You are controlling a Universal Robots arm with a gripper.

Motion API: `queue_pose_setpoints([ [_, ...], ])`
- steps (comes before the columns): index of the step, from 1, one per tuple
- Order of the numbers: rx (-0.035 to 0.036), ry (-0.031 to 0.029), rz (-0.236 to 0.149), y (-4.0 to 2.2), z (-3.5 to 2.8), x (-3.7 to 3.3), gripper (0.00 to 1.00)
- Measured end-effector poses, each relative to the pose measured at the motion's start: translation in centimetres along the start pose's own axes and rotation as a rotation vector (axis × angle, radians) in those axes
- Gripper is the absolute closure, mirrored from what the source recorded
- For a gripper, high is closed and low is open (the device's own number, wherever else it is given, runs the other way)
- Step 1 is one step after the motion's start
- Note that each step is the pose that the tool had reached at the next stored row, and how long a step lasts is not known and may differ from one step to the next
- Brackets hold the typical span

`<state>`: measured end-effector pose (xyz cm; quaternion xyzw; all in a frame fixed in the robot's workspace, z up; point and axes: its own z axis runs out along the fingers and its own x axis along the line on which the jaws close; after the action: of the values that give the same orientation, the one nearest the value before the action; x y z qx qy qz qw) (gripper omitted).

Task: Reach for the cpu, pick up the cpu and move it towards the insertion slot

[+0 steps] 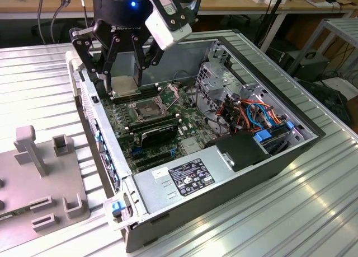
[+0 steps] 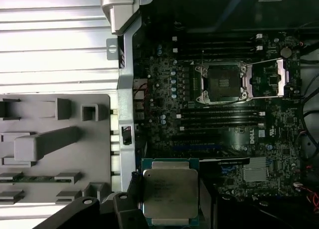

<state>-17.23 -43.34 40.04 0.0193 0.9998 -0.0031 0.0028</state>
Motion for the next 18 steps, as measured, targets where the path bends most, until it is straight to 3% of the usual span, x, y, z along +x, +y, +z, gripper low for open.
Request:
queue_pose_setpoints([
  [4, 0.0071, -0.0003, 0.0, 0.41, 0.0, -0.68, 0.45],
  [9, 0.0145, -0.0004, 0.0, 1.45, 0.01, -1.78, 0.45],
  [18, 0.018, -0.0006, 0.0, 2.73, 0.12, -3.12, 0.45],
])
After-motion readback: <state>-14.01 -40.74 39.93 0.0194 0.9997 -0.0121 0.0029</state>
